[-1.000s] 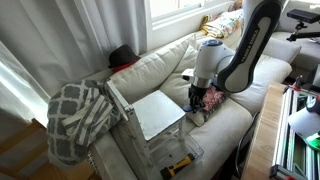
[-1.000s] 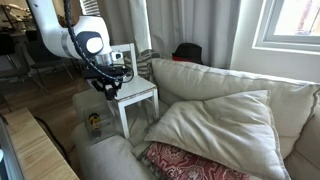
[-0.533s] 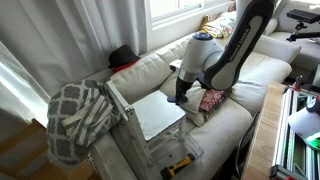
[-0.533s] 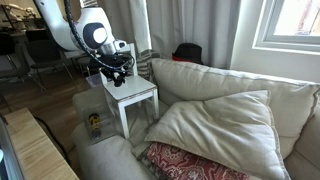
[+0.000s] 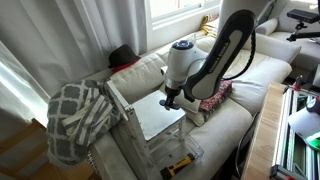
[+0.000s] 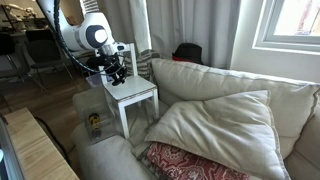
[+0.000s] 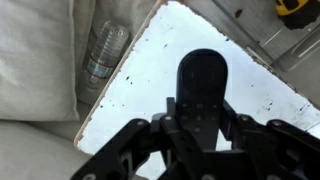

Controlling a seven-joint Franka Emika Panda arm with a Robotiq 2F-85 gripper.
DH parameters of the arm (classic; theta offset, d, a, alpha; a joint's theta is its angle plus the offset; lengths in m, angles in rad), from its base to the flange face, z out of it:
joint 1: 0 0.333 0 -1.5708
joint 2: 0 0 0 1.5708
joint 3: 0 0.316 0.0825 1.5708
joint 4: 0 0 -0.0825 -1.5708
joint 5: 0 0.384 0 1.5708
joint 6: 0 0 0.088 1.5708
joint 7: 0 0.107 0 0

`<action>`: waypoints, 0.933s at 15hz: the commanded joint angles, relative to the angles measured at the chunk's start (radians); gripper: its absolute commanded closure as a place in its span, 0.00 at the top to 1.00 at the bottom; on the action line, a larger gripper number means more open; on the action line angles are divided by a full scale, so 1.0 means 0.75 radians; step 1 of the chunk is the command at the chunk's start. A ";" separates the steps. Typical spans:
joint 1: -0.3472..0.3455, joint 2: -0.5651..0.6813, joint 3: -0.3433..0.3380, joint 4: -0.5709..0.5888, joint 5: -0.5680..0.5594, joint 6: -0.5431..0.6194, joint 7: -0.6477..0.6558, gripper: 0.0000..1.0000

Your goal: Put the black remote on the white chair

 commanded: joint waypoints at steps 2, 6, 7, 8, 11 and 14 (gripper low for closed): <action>-0.021 0.101 0.038 0.093 0.113 -0.036 0.151 0.18; 0.007 0.176 0.001 0.156 0.176 0.007 0.264 0.18; 0.014 0.191 -0.009 0.171 0.187 0.011 0.289 0.18; 0.024 0.208 -0.025 0.189 0.196 0.012 0.315 0.18; 0.055 0.244 -0.061 0.225 0.198 0.012 0.360 0.18; 0.055 0.281 -0.054 0.257 0.227 0.031 0.403 0.18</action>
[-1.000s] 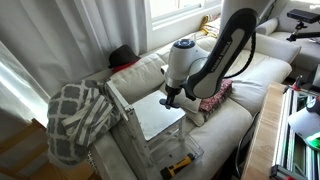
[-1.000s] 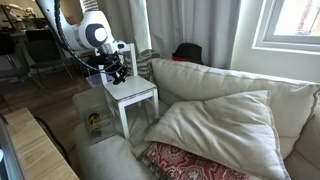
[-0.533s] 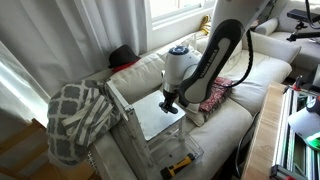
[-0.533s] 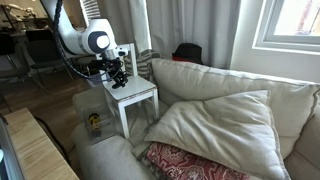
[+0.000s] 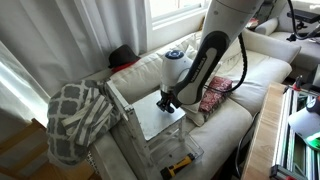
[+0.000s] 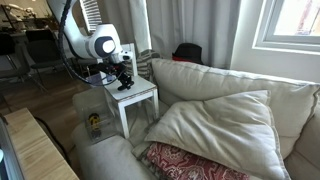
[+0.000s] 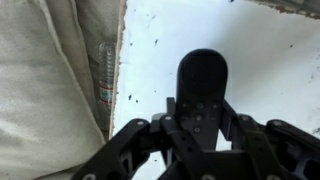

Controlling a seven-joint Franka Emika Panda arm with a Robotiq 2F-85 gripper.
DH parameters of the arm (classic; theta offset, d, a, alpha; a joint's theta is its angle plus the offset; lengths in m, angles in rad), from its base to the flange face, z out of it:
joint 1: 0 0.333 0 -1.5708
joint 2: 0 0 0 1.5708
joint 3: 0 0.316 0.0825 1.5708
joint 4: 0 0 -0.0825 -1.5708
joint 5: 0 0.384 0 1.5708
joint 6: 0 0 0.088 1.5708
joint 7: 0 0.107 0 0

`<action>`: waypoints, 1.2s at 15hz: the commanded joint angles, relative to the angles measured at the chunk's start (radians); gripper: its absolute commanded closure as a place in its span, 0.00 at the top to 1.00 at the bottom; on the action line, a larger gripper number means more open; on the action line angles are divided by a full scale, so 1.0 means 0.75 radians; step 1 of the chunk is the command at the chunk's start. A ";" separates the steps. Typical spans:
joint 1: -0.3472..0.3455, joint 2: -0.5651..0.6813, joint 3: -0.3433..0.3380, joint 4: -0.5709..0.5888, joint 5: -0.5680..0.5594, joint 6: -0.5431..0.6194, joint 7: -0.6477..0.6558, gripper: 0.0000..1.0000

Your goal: Put the black remote on the white chair

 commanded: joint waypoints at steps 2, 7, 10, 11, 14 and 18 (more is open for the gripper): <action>0.036 0.066 -0.017 0.056 0.079 0.041 0.069 0.18; 0.162 0.058 -0.140 0.046 0.073 0.012 0.159 0.82; 0.258 -0.018 -0.245 -0.014 0.058 0.018 0.208 1.00; 0.267 -0.062 -0.258 -0.041 0.043 0.008 0.189 1.00; 0.387 -0.209 -0.392 -0.151 -0.040 0.012 0.143 1.00; 0.391 -0.487 -0.435 -0.292 -0.110 -0.042 0.057 1.00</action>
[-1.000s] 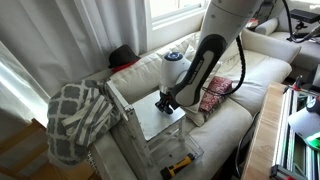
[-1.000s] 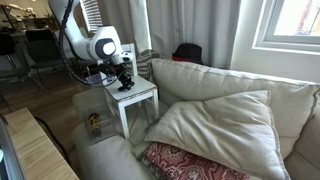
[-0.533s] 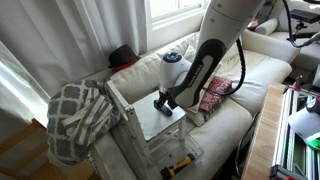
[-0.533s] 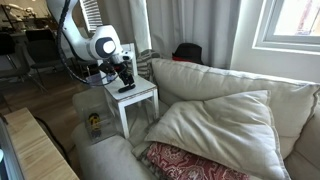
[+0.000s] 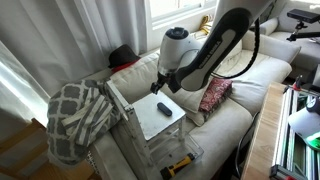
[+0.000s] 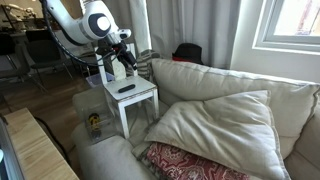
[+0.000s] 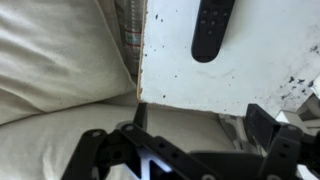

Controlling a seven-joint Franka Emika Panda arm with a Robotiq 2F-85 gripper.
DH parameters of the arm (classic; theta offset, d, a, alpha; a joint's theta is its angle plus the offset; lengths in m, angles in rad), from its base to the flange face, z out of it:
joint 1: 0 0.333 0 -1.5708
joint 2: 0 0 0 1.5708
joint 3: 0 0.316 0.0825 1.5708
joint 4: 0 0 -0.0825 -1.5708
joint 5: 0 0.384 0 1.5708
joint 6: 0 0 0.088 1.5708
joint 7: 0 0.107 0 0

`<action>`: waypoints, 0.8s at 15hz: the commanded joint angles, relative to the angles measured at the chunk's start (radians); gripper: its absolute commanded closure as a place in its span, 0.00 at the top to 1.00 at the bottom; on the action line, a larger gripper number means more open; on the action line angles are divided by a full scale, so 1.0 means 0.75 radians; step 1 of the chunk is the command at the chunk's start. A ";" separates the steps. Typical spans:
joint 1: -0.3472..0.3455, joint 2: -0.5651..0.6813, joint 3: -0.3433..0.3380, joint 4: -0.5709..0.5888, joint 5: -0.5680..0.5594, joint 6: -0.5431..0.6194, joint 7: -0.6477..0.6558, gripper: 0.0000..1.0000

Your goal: Put the black remote on the white chair

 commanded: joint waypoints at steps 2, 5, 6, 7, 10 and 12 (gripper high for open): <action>-0.041 -0.378 0.016 -0.220 -0.116 -0.114 -0.146 1.00; -0.125 -0.536 0.077 -0.256 -0.224 -0.244 -0.156 1.00; -0.182 -0.579 0.129 -0.263 -0.239 -0.280 -0.166 1.00; -0.253 -0.623 0.205 -0.284 -0.220 -0.279 -0.202 1.00; -0.446 -0.690 0.412 -0.315 -0.101 -0.305 -0.340 1.00; -0.502 -0.646 0.466 -0.265 -0.166 -0.288 -0.266 1.00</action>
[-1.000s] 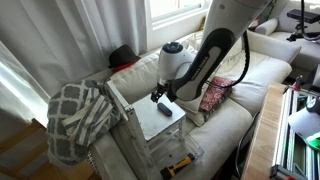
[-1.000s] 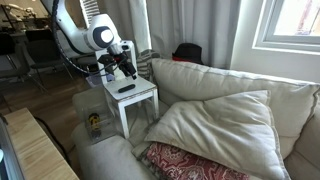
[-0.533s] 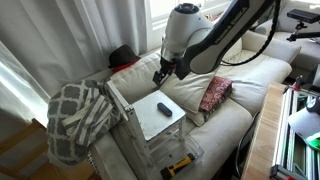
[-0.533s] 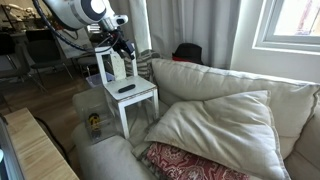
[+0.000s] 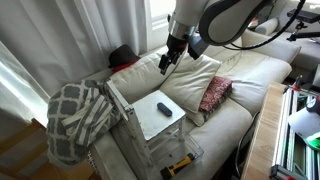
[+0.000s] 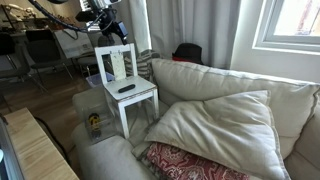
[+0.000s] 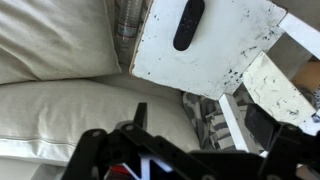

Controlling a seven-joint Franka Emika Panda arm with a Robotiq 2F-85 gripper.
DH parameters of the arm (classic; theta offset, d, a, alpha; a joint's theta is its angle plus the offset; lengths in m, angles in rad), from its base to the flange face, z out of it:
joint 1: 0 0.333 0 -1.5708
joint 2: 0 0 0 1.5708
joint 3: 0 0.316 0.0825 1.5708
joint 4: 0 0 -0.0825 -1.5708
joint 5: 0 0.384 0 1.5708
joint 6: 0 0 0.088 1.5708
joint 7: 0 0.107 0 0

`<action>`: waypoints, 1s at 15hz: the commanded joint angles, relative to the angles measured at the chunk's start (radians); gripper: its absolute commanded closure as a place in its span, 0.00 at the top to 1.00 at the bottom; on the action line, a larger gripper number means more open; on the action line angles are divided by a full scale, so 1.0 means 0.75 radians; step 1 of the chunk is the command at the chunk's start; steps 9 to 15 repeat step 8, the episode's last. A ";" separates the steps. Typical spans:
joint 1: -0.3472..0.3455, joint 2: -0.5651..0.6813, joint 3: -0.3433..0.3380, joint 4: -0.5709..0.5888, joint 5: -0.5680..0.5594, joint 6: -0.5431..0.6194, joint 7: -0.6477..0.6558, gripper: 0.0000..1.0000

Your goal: Put the black remote on the white chair

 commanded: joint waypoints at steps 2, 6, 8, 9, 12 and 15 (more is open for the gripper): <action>-0.153 -0.019 0.149 -0.014 -0.006 -0.002 -0.011 1.00; -0.158 -0.020 0.156 -0.018 -0.004 -0.002 -0.015 1.00; -0.158 -0.020 0.156 -0.018 -0.004 -0.002 -0.015 1.00; -0.158 -0.020 0.156 -0.018 -0.004 -0.002 -0.015 1.00; -0.158 -0.020 0.156 -0.018 -0.004 -0.002 -0.015 1.00; -0.158 -0.020 0.156 -0.018 -0.004 -0.002 -0.015 1.00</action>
